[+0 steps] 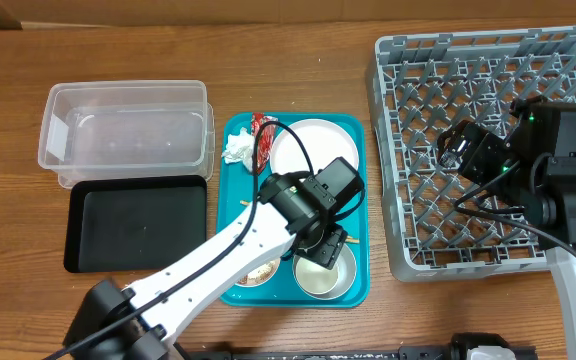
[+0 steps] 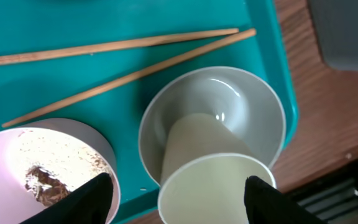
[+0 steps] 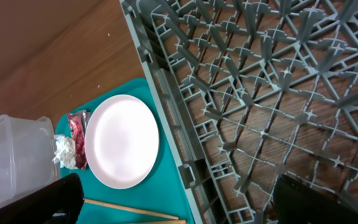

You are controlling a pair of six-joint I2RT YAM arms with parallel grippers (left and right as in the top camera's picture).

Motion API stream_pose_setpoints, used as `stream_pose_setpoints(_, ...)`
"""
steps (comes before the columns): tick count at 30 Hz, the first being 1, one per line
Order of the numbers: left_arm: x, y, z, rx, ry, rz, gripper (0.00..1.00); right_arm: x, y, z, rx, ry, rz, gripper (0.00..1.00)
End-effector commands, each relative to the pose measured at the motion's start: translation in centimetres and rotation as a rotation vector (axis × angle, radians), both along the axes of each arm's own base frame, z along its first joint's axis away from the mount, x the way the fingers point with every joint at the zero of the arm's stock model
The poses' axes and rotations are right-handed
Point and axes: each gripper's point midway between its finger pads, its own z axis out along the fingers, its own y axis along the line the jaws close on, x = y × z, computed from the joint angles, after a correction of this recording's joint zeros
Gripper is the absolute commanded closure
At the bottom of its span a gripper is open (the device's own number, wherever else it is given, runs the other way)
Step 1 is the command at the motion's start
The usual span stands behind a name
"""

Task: Sort waste into correct bins and load items into the dishwasher
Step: 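Lower the left gripper onto the white paper cup and grasp it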

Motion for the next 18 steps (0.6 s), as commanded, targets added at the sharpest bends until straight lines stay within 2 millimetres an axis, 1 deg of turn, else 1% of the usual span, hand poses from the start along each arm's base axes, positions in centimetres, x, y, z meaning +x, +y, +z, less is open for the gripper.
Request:
stream_pose_setpoints(1, 0.8, 0.0, -0.7, 0.034, -0.012, 0.027, 0.33, 0.3, -0.3, 1.1, -0.003, -0.030, -0.016, 0.00)
stream_pose_setpoints(3, 0.5, 0.0, -1.1, 0.040, 0.007, 0.026, 0.37, 0.3, -0.3, 1.1, -0.003, -0.029, -0.017, 0.00)
stream_pose_setpoints(8, -0.3, 0.5, -2.3, 0.061, 0.049, 0.032, 0.41, 0.3, -0.3, 1.1, -0.003, -0.030, -0.017, 0.00)
stream_pose_setpoints(9, -0.4, 0.6, -2.5, 0.066, 0.054, 0.035, 0.44, 0.3, -0.3, 1.1, -0.003, -0.030, -0.017, 0.00)
stream_pose_setpoints(14, -0.7, 0.9, -2.8, 0.077, 0.064, 0.044, 0.51, 0.3, -0.3, 1.1, -0.003, -0.030, -0.017, 0.00)
stream_pose_setpoints(16, -0.8, 1.1, -3.1, 0.083, 0.070, 0.058, 0.55, 0.3, -0.3, 1.1, -0.003, -0.030, -0.017, 0.00)
stream_pose_setpoints(17, -0.9, 1.2, -3.2, 0.085, 0.073, 0.064, 0.60, 0.3, -0.3, 1.1, -0.003, -0.030, -0.017, 0.00)
stream_pose_setpoints(18, -1.0, 1.3, -3.4, 0.090, 0.077, 0.075, 0.61, 0.3, -0.3, 1.1, -0.003, -0.030, -0.017, 0.00)
